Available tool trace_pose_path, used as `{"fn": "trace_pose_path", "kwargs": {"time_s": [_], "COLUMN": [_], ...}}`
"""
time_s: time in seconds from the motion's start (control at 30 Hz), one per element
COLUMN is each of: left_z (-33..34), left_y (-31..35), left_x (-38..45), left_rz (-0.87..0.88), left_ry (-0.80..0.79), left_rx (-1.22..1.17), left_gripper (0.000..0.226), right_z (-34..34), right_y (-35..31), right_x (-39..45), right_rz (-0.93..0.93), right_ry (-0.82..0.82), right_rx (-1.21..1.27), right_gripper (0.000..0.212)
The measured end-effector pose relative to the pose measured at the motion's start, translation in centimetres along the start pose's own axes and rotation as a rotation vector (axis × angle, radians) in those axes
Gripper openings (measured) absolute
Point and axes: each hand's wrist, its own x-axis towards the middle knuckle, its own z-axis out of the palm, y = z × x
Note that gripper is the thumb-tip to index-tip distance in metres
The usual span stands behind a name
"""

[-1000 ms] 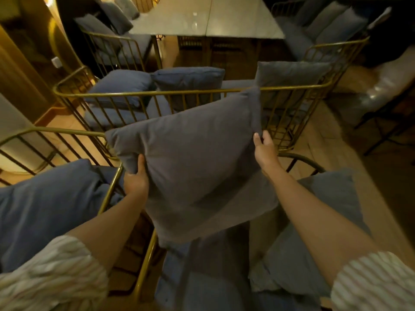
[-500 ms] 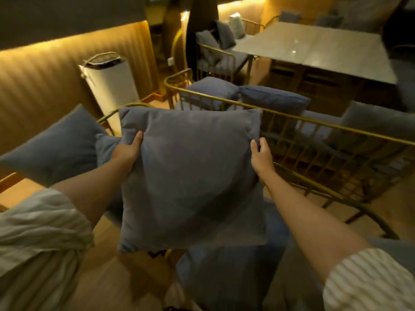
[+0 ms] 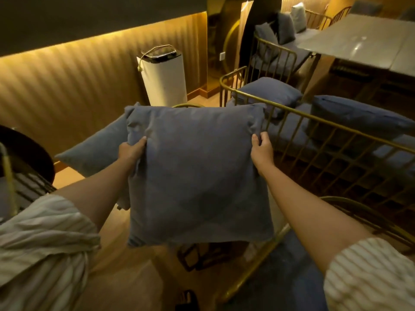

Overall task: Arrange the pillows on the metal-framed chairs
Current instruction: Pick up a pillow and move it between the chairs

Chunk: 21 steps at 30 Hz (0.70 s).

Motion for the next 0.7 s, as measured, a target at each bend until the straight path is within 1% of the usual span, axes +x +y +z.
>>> {"fn": "trace_pose_path", "kwargs": {"time_s": [0.13,0.17,0.23,0.3,0.4,0.47,0.53,0.57,0.63,0.7], "left_z": [0.5,0.6,0.8,1.4,1.9,2.2,2.6,3.0,3.9,4.9], "left_y": [0.2,-0.1,-0.4,-1.4,-4.2,-6.7,-8.5,-9.2,-9.8,-10.0], "left_x": [9.0,10.8,14.8,18.1,21.2,22.7,23.5,23.9,23.4,22.0], "left_rz": [0.008,-0.001,-0.029,-0.049,-0.056,-0.079,-0.095,-0.092,-0.048,0.038], "left_ry": [-0.025,-0.025,-0.016,-0.016,-0.059,-0.062,-0.065,-0.068,-0.051,-0.006], "left_rx": [0.020,0.027,0.054,0.084,0.113,0.127,0.189,0.237,0.355,0.473], "left_gripper": [0.058,0.059,0.058,0.057,0.058,0.076,0.098,0.103,0.105,0.104], "right_z": [7.1,8.5,11.7,14.4,17.4,18.9,20.0,20.5,21.7,22.0], "right_y": [-0.2,-0.1,0.9,2.3,3.6,4.1,4.8,5.4,6.5,7.0], "right_x": [4.8,5.5,7.3,8.7,10.2,10.9,11.0,10.9,10.1,8.8], "right_rz": [0.064,0.083,0.137,0.181,0.236,0.288,0.333,0.341,0.335,0.320], "right_ry": [0.013,0.012,0.002,-0.013,-0.035,-0.050,-0.079,-0.090,-0.110,-0.116], "right_rx": [-0.010,-0.006,0.009,0.012,0.019,0.018,-0.028,-0.078,-0.188,-0.285], "right_gripper": [0.018,0.015,0.018,0.020,0.019,0.030,0.049,0.057,0.068,0.072]}}
